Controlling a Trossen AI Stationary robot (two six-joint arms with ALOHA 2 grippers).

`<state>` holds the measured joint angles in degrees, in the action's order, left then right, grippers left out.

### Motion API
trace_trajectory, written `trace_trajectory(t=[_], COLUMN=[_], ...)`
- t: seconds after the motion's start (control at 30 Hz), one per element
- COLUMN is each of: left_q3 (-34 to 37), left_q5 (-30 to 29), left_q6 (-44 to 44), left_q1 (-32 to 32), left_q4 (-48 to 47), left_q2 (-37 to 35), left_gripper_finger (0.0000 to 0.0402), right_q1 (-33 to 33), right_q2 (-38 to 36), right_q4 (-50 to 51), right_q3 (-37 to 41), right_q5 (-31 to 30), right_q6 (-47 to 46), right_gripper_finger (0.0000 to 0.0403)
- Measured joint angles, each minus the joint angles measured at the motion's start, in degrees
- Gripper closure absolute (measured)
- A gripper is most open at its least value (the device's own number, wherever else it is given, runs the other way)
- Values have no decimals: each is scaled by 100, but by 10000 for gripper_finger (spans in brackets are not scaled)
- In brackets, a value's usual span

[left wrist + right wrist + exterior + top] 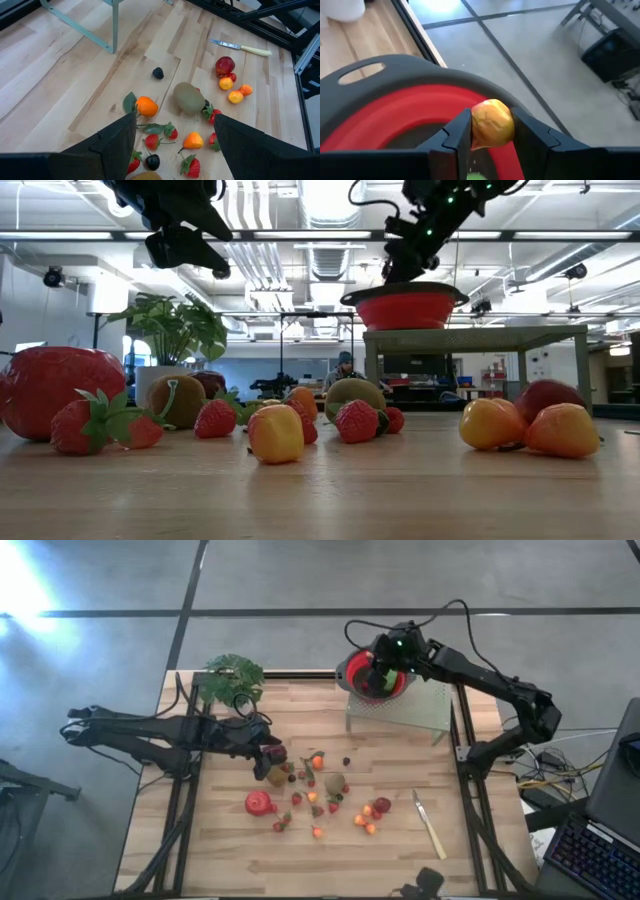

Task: Pick & Place Fruit
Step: Put the pear into the strainer bowl on the shelf

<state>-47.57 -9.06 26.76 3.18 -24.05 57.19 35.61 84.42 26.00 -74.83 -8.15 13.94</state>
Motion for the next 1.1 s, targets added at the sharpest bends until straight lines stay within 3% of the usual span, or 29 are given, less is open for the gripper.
trace_trajectory(t=[0.2, 0.4, 0.87, 1.1], left_q3=[0, 0, 0, 0], left_q5=[-1, -2, -2, -2], left_q6=[0, 0, 0, 0], left_q1=[2, 0, 2, 1], left_q4=[-2, -2, -1, -1], left_q2=[0, 0, 0, 0], left_gripper_finger=[128, 128, 128, 128], right_q1=[88, 121, 195, 35], right_q2=[485, 725, 643, 510], right_q4=[381, 648, 715, 1242], right_q3=[-413, -552, -543, -543], right_q5=[119, 114, 113, 117], right_q6=[-22, -30, -156, -196], right_gripper_finger=[291, 267, 216, 207])
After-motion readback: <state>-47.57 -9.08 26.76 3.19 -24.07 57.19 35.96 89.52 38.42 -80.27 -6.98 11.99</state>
